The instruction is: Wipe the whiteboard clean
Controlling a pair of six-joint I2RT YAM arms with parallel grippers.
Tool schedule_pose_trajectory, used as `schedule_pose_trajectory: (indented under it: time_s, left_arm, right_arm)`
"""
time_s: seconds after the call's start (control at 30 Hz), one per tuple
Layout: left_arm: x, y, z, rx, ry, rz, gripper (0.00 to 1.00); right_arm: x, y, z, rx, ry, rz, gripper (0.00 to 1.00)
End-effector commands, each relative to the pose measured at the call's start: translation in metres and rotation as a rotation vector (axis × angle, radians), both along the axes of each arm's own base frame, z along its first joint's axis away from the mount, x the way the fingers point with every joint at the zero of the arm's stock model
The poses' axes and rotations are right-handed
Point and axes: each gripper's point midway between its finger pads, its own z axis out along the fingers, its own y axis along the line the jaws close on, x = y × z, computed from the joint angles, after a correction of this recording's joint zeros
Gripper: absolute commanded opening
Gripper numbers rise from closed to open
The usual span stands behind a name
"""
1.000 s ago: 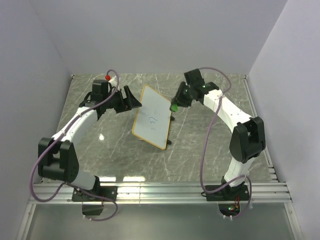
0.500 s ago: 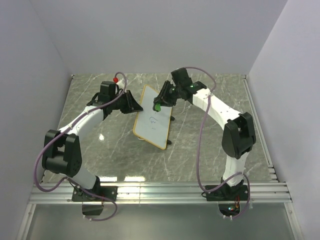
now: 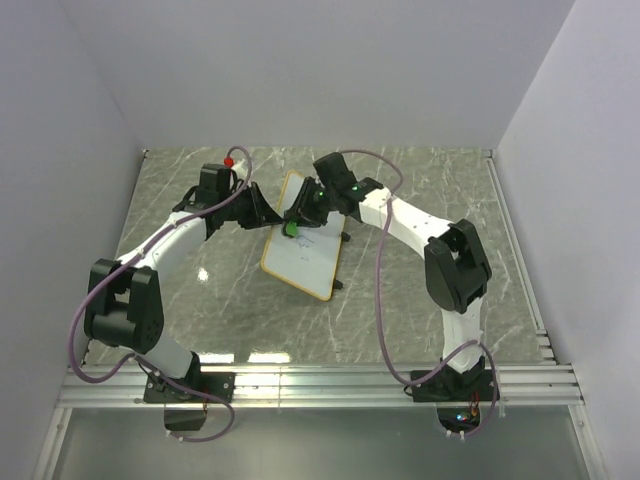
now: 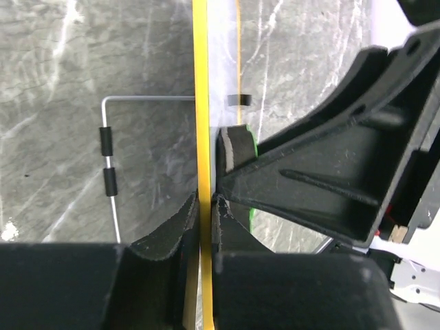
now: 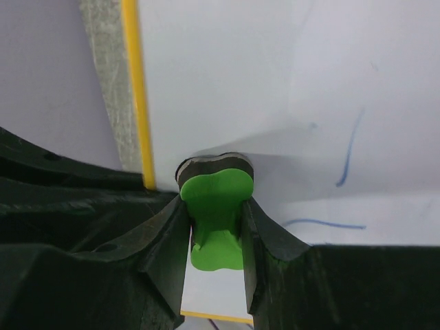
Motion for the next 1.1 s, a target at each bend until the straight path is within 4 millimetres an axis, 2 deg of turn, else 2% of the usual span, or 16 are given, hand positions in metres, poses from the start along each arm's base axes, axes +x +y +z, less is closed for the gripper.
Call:
schedule_pose_trajectory:
  time_s: [0.0,0.07,0.13,0.17,0.23,0.27,0.37,0.47,0.53,0.6,0.7,0.73,0.8,0.83,0.97,1.07]
  left_arm:
    - [0.0,-0.003,-0.006,0.037,-0.022,-0.035,0.0]
    - [0.001,-0.001,-0.006,0.049,-0.021,-0.034,0.0]
    - [0.002,-0.001,-0.005,0.056,-0.026,-0.037,0.0]
    - [0.001,0.0,-0.005,0.061,-0.023,-0.039,0.0]
    - [0.002,0.0,-0.004,0.065,-0.028,-0.043,0.0]
    - [0.002,0.0,-0.002,0.065,-0.034,-0.042,0.0]
    - [0.001,-0.001,-0.001,0.064,-0.034,-0.052,0.0]
    - [0.003,-0.001,-0.001,0.067,-0.034,-0.054,0.0]
    - [0.003,-0.001,-0.001,0.071,-0.037,-0.058,0.0]
    - [0.003,-0.001,-0.001,0.072,-0.036,-0.06,0.0]
    - [0.002,0.0,-0.005,0.074,-0.03,-0.058,0.0]
    - [0.001,0.0,-0.006,0.073,-0.03,-0.059,0.0]
    - [0.0,0.0,-0.008,0.073,-0.024,-0.057,0.0]
    - [0.0,-0.001,-0.009,0.073,-0.021,-0.061,0.0]
    - [0.0,-0.002,-0.009,0.073,-0.022,-0.062,0.0]
    - [-0.001,-0.002,-0.007,0.076,-0.024,-0.058,0.0]
  right_arm:
    - [-0.032,0.013,-0.019,0.01,0.038,0.047,0.0]
    - [-0.045,-0.002,-0.044,-0.037,0.073,0.037,0.0]
    - [-0.054,-0.014,-0.057,-0.075,0.08,0.028,0.0]
    - [-0.064,-0.029,-0.08,-0.131,0.109,0.015,0.0]
    - [-0.075,-0.041,-0.094,-0.162,0.124,0.015,0.0]
    - [-0.088,-0.053,-0.112,-0.195,0.16,0.01,0.0]
    - [-0.105,-0.068,-0.135,-0.233,0.2,0.005,0.0]
    - [-0.116,-0.068,-0.14,-0.237,0.213,0.016,0.0]
    - [-0.113,-0.064,-0.137,-0.239,0.203,0.017,0.0]
    - [-0.101,-0.051,-0.12,-0.212,0.183,0.014,0.0]
    - [-0.071,-0.023,-0.078,-0.111,0.146,-0.01,0.0]
    - [-0.051,-0.004,-0.049,-0.06,0.096,-0.013,0.0]
    - [-0.036,0.01,-0.024,-0.029,0.08,-0.017,0.0]
    - [-0.02,0.025,0.001,0.014,0.04,-0.019,0.0]
    - [-0.004,0.044,0.031,0.059,0.015,-0.025,0.0]
    - [-0.008,0.042,0.022,0.05,0.026,-0.027,0.0]
